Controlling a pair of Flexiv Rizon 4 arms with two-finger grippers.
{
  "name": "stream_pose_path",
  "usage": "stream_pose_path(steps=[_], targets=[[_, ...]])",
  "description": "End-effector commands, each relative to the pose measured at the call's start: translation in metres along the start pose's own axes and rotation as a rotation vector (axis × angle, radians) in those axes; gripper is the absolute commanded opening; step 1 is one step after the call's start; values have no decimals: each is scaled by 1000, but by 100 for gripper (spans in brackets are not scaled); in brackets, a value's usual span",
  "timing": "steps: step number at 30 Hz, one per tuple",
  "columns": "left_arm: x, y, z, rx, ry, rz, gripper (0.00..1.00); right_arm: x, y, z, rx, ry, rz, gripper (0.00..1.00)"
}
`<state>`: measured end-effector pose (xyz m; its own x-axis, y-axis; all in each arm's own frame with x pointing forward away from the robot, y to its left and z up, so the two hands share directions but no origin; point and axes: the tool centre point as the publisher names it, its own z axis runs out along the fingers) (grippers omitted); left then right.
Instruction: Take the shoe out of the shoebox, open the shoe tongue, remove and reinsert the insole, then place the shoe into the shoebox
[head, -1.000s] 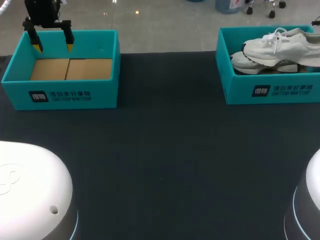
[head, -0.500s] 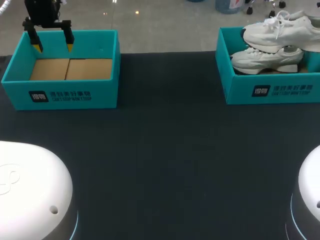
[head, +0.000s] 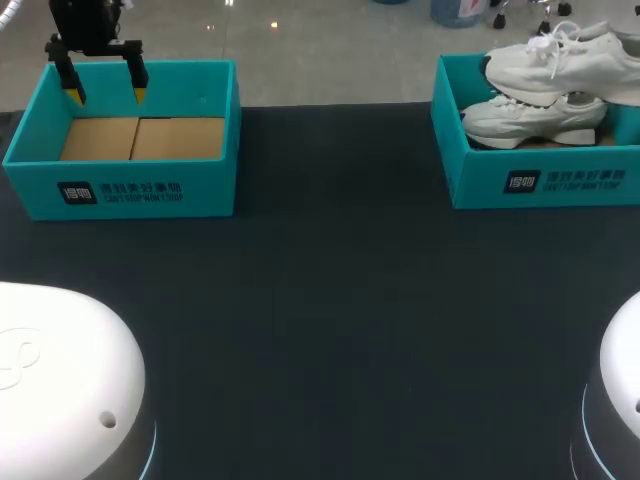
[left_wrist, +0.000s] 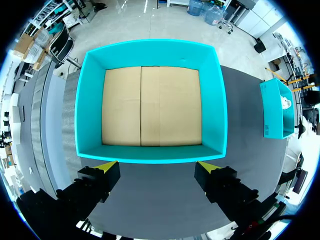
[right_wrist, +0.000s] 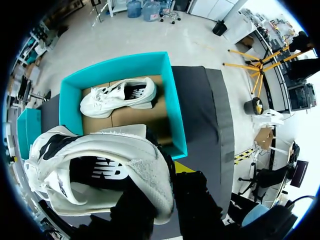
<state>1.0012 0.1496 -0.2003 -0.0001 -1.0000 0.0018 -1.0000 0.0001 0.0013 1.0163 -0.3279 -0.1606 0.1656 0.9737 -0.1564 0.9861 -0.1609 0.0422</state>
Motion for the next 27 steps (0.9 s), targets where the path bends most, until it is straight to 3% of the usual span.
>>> stream_pose_path(steps=[1, 16, 27], targets=[[0, 0, 0, 0, -1, 0, 100, 18, -40, -14, -55, -5, 16, 0], [0, 0, 0, 0, -1, 0, 100, 79, -141, -25, -96, -53, 4, 0], [0, 0, 0, 0, -1, 0, 100, 131, -207, -26, -52, -51, -58, 0]])
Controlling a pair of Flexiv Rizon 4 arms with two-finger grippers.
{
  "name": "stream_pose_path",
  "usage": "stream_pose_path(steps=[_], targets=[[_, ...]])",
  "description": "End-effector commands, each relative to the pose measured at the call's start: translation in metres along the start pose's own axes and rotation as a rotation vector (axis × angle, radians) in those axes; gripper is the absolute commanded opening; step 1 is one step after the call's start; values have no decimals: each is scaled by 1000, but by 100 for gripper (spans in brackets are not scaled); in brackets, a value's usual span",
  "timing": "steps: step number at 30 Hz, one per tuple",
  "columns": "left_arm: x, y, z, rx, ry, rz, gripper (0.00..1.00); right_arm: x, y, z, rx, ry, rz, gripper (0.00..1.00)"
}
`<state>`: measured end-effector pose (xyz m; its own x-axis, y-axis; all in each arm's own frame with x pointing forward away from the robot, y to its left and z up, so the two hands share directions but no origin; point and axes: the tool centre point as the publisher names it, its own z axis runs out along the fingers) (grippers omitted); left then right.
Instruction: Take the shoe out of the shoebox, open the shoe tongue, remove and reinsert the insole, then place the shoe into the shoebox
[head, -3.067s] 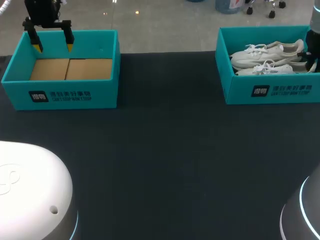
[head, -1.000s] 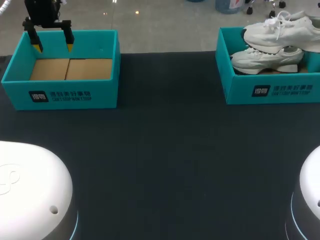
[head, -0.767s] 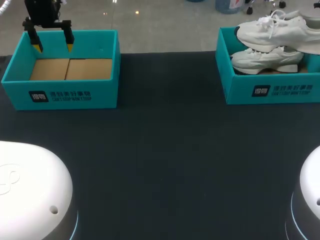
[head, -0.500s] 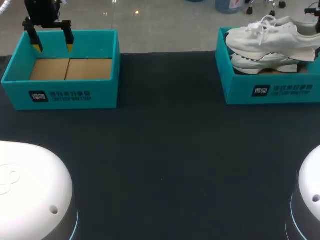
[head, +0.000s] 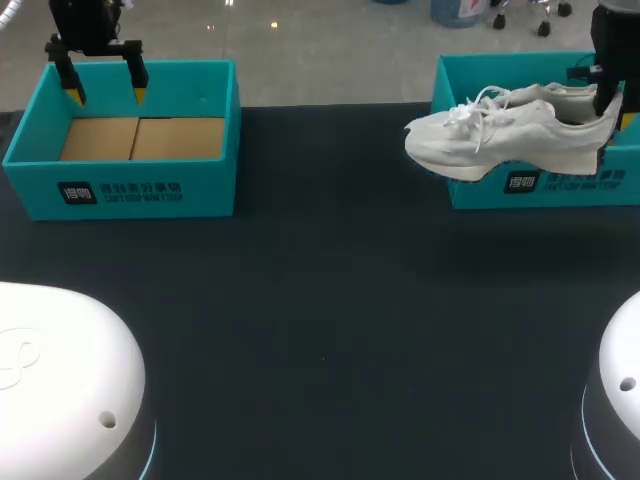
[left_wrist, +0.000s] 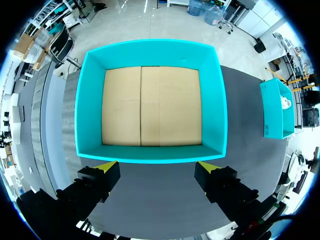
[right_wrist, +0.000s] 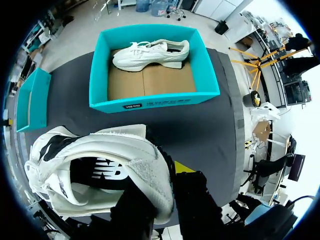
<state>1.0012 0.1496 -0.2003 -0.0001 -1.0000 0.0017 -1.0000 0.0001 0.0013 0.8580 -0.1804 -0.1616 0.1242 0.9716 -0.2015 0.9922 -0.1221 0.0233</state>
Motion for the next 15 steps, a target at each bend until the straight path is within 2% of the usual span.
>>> stream_pose_path(steps=[1, 6, 15], targets=[[0, 0, 0, 0, -1, 0, 100, 19, -31, -1, -60, -9, -24, 0], [0, 0, 0, 0, -1, 0, 100, 46, -52, 3, -46, -50, -56, 0], [0, 0, 0, 0, -1, 0, 100, 105, -98, 17, -21, -37, -98, 0]])
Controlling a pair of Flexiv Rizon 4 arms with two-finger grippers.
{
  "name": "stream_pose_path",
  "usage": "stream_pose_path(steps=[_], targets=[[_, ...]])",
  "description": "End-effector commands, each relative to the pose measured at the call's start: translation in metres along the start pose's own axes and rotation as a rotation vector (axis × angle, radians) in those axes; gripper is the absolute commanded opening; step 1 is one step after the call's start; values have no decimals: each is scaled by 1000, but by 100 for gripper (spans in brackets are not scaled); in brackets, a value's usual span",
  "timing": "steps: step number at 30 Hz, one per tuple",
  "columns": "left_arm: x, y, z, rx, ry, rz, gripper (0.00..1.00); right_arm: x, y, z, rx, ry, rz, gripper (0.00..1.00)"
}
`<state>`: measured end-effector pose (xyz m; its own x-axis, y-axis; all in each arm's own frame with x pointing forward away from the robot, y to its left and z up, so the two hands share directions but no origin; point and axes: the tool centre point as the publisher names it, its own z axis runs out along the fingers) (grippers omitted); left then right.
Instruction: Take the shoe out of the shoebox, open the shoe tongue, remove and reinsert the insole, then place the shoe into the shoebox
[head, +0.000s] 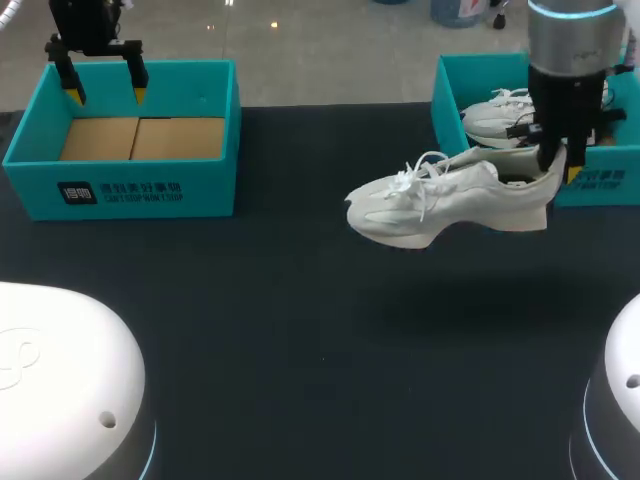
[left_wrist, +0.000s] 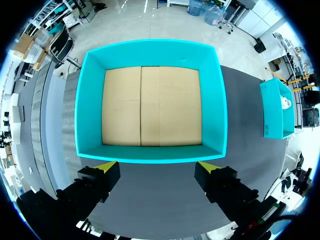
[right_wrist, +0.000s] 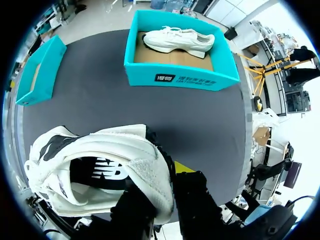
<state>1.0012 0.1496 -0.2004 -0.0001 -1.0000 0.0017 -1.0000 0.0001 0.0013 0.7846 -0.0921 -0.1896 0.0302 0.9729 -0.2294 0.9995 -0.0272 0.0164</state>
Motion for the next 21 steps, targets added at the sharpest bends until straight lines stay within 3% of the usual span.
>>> stream_pose_path(steps=[1, 12, 21], targets=[[0, 0, 0, 0, -1, 0, 100, 30, -14, 9, -2, -17, -13, 0], [0, 0, 0, 0, -1, 0, 100, 69, -41, 29, 72, 40, -36, 0], [0, 0, 0, 0, -1, 0, 100, 89, -53, 34, 62, 48, 7, 0]])
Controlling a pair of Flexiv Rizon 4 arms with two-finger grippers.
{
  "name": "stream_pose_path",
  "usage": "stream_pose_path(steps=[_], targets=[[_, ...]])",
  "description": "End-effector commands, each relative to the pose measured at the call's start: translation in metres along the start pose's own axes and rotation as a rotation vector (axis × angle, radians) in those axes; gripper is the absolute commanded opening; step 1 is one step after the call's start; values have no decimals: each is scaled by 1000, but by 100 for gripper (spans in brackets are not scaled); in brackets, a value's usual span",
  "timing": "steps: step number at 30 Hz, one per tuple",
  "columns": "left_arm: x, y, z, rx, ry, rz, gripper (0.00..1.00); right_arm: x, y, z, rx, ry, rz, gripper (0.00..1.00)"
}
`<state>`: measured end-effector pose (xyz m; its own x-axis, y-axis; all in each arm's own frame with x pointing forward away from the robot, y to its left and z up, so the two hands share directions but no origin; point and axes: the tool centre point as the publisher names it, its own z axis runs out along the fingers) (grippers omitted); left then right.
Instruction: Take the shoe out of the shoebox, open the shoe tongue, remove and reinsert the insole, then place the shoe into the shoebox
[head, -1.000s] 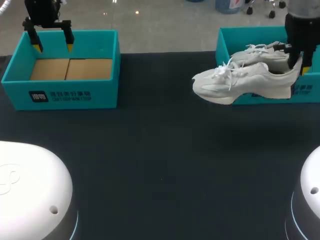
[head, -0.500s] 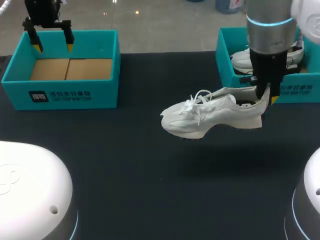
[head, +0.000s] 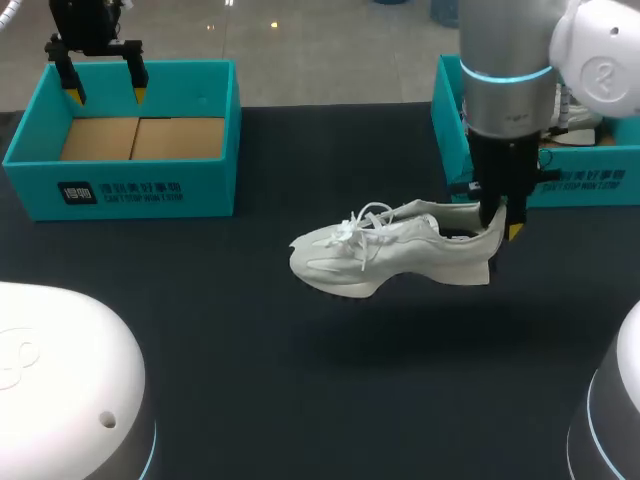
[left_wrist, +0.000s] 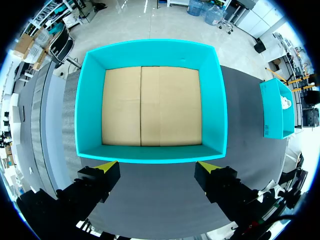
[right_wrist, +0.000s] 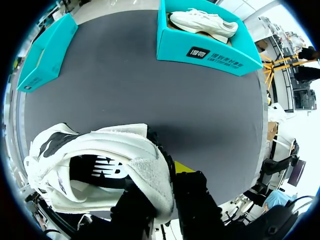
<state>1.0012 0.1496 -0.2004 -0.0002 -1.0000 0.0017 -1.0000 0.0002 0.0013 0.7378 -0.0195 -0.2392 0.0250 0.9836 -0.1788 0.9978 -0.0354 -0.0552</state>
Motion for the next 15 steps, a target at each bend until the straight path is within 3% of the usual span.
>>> stream_pose_path(steps=[1, 15], targets=[[0, 0, 0, 0, -1, 0, 100, 11, -4, 6, -16, -1, 18, 0], [0, 0, 0, 0, -1, 0, 100, 42, 5, 61, -58, -19, 39, 0]])
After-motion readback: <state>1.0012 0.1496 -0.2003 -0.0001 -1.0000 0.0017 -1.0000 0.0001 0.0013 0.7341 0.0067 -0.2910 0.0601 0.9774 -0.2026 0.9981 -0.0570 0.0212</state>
